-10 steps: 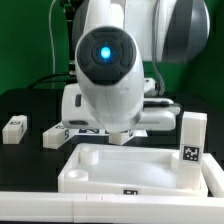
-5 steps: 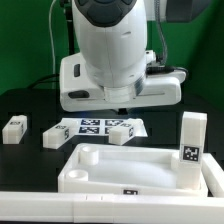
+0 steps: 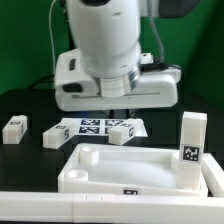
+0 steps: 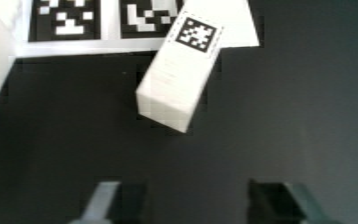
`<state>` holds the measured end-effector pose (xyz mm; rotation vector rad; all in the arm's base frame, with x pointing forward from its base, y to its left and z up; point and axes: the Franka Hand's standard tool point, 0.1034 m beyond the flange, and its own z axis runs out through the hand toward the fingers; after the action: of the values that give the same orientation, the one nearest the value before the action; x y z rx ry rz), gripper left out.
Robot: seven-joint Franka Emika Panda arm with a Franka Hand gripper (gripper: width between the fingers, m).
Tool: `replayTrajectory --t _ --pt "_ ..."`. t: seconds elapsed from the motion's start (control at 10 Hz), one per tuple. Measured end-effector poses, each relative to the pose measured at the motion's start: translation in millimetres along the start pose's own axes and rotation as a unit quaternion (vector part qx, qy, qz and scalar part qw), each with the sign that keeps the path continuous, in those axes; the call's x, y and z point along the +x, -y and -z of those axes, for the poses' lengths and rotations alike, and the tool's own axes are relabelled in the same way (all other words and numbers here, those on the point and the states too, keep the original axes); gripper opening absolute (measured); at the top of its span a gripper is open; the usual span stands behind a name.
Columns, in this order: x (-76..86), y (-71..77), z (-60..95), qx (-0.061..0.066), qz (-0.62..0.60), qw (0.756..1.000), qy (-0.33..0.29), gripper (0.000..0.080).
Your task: Assemble desk
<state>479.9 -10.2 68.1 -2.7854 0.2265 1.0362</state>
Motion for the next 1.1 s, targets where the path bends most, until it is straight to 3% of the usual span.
replayTrajectory --t 0.1,0.2,0.3,0.4,0.7,0.9,1.1 --pt "-0.8 -5.2 -6.4 0.016 -0.031 0.999 0.006 0.0270" --pt "-1.4 -7.9 -15.5 0.030 -0.053 0.998 0.014 0.0465" --pt "-0.4 -9.1 -19.8 0.037 -0.060 0.997 0.019 0.0465" --pt "0.1 -8.5 -19.0 0.036 -0.059 0.997 0.017 0.0616" --pt "0.0 -9.5 -21.5 0.040 -0.065 0.997 0.020 0.0647" --pt "-8.2 -25.5 -55.2 0.074 -0.149 0.984 0.066 0.0649" --pt "-6.7 -23.9 -75.0 0.089 -0.171 0.977 0.088 0.0649"
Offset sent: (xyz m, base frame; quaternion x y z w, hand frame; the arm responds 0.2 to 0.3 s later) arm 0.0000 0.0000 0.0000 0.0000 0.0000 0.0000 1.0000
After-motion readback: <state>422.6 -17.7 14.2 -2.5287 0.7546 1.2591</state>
